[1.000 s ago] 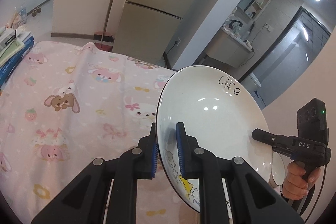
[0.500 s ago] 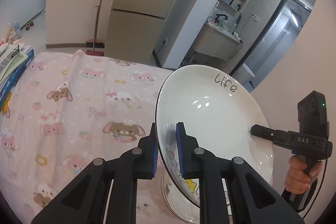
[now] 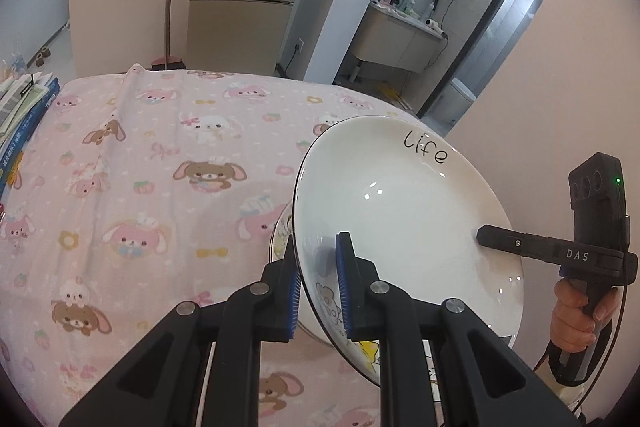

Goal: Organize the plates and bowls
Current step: 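Lower the 'life' plate with both tools onto the cartoon plate, then settle the 'life' plate flat on the stack with both tools, then open both tools and raise them off the plate stack, then move both tools toward the stacked white-and-pink bowls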

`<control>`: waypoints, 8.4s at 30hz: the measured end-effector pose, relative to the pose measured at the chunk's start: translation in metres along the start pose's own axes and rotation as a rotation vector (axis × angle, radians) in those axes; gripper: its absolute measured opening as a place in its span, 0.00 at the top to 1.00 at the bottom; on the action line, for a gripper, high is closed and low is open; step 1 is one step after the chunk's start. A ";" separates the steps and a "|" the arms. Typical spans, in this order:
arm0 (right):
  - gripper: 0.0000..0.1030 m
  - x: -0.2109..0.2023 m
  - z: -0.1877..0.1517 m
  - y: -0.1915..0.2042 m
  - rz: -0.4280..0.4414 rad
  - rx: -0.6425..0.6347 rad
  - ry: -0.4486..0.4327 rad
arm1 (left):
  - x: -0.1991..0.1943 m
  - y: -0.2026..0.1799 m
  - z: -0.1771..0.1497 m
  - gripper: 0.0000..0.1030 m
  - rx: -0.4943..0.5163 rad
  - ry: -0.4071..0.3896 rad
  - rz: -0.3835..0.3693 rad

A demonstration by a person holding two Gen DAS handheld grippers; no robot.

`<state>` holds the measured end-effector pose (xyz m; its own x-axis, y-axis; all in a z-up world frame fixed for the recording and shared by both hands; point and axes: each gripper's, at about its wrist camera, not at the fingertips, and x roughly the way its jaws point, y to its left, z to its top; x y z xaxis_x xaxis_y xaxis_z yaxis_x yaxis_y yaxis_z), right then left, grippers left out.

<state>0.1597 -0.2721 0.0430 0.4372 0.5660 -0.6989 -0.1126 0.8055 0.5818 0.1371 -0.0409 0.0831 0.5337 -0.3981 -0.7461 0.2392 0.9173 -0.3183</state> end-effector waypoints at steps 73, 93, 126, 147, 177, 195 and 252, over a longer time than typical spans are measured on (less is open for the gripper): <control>0.82 0.055 -0.026 -0.026 -0.227 -0.078 0.151 | 0.090 0.004 -0.047 0.64 0.111 0.262 0.060; 0.82 0.050 -0.033 -0.023 -0.301 -0.087 0.230 | 0.098 -0.024 -0.047 0.75 0.332 0.251 0.244; 0.79 0.058 -0.032 -0.019 -0.369 -0.146 0.263 | 0.092 -0.021 -0.050 0.66 0.343 0.205 0.219; 0.78 0.044 -0.043 -0.020 -0.326 -0.109 0.238 | 0.083 0.004 -0.046 0.81 0.134 0.285 0.057; 0.85 0.039 -0.043 -0.017 -0.346 -0.162 0.139 | 0.054 -0.020 -0.059 0.94 0.176 0.265 0.039; 0.83 0.056 -0.034 -0.025 -0.348 -0.085 0.158 | 0.047 -0.017 -0.064 0.93 0.170 0.232 0.100; 0.04 -0.094 0.026 -0.113 -0.378 0.016 -0.170 | 0.138 -0.177 0.065 0.03 0.270 0.031 -0.084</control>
<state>0.1544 -0.4208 0.0537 0.5863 0.1928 -0.7869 0.0977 0.9474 0.3049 0.2211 -0.2584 0.0746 0.4788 -0.4681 -0.7427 0.4909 0.8441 -0.2156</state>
